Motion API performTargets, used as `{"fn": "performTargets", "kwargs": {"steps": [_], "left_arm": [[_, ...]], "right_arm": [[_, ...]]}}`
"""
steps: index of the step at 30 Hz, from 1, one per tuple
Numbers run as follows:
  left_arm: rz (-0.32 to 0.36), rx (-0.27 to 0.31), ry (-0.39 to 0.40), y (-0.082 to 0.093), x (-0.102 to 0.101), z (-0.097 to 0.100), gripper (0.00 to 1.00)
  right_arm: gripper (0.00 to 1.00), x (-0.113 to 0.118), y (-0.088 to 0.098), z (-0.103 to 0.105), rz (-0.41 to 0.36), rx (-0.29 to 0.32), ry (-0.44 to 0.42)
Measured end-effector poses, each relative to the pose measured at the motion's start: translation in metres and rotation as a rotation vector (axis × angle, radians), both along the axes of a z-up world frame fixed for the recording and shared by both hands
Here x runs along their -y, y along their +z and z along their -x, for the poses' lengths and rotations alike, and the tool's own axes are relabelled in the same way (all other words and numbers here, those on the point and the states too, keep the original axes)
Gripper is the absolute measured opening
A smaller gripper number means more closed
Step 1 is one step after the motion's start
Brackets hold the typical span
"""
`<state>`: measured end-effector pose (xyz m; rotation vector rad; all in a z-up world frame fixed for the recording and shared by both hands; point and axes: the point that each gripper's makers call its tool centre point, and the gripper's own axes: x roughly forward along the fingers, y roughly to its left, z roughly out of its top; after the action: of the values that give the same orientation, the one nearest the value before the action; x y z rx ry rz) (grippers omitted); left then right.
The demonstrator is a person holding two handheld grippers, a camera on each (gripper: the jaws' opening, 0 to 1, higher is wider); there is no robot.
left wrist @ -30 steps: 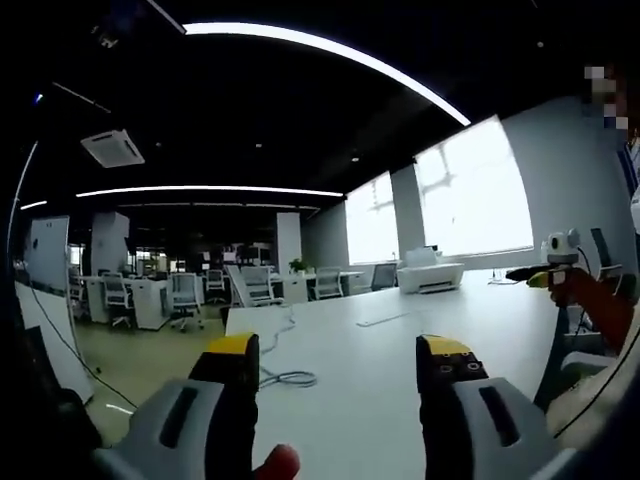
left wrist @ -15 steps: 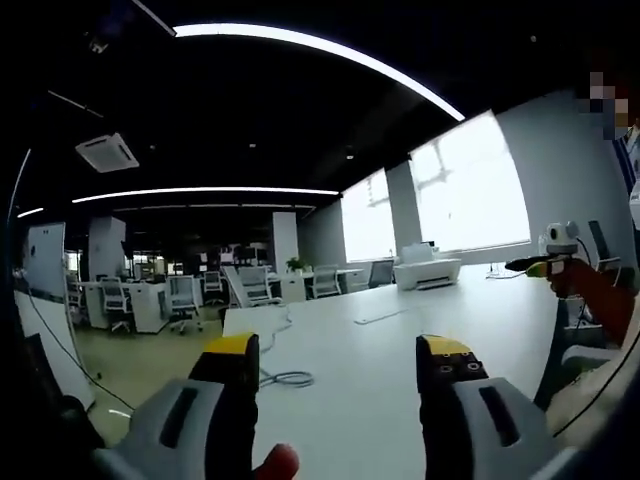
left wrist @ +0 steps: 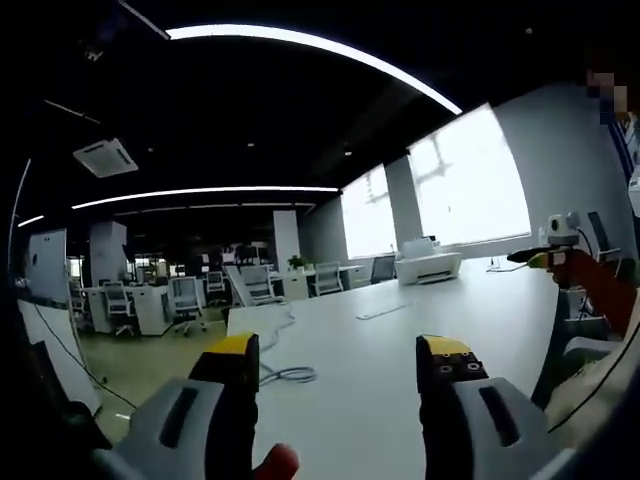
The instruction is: Pick up the power strip scattered on the table, fix it on the side mounting bracket of the table, and press the switch
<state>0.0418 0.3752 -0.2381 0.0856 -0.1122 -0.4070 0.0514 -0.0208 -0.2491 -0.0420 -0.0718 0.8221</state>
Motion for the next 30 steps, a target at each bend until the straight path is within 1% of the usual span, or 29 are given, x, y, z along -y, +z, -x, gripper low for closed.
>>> {"fn": "performTargets", "kwargs": {"steps": [5, 13, 16, 18, 20, 23, 28, 30], "left_arm": [[-0.007, -0.019, 0.015, -0.004, -0.009, 0.001, 0.68], [-0.029, -0.043, 0.058, -0.005, -0.029, 0.004, 0.67], [-0.030, -0.065, 0.078, -0.003, -0.039, 0.005, 0.65], [-0.054, -0.085, 0.094, -0.004, -0.046, 0.007, 0.64], [-0.075, -0.089, 0.113, -0.004, -0.054, 0.007, 0.64], [-0.088, -0.104, 0.123, -0.005, -0.063, 0.007, 0.63], [-0.095, -0.148, 0.138, -0.011, -0.078, 0.009, 0.60], [-0.112, -0.161, 0.161, -0.014, -0.086, 0.013, 0.60]], "right_arm": [[0.49, 0.002, 0.000, -0.002, 0.009, -0.005, -0.005], [0.48, 0.002, -0.003, -0.004, 0.005, -0.011, -0.007], [0.48, 0.001, -0.005, -0.005, 0.007, -0.016, -0.004], [0.48, 0.001, -0.005, -0.005, 0.008, -0.017, 0.000], [0.48, 0.000, -0.005, -0.006, 0.007, -0.018, 0.001], [0.48, -0.001, -0.006, -0.006, 0.004, -0.018, 0.006], [0.48, -0.001, -0.006, -0.005, 0.006, -0.019, 0.009], [0.47, -0.001, -0.006, -0.005, 0.003, -0.019, 0.010]]}}
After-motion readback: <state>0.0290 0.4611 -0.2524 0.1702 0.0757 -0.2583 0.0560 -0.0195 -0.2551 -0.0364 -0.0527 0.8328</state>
